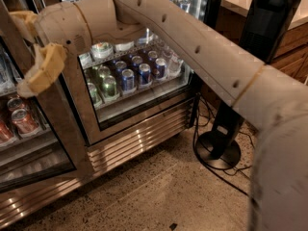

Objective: Open left fridge door

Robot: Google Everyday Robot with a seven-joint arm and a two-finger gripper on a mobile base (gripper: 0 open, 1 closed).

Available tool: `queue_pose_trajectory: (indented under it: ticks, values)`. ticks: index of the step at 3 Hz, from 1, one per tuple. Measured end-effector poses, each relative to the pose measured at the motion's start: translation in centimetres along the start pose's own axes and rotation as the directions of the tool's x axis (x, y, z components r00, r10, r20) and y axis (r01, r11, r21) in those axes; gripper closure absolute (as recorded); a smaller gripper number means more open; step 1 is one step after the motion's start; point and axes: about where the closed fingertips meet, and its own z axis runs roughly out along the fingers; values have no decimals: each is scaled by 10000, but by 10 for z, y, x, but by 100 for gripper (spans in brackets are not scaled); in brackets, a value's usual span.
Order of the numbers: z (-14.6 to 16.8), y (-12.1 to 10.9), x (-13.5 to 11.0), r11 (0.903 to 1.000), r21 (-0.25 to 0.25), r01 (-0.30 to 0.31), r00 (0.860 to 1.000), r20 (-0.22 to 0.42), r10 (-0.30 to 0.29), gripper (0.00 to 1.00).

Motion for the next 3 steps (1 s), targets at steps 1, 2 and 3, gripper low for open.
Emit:
queue_pose_trajectory:
  ticks: [1, 2, 3]
  values:
    - [-5, 7, 18, 9978, 627, -211, 9994, -274, 229, 0]
    - [-5, 8, 18, 9978, 628, -211, 9994, -274, 228, 0]
    - [-12, 20, 14, 9873, 1589, 37, 9986, -519, 46, 0]
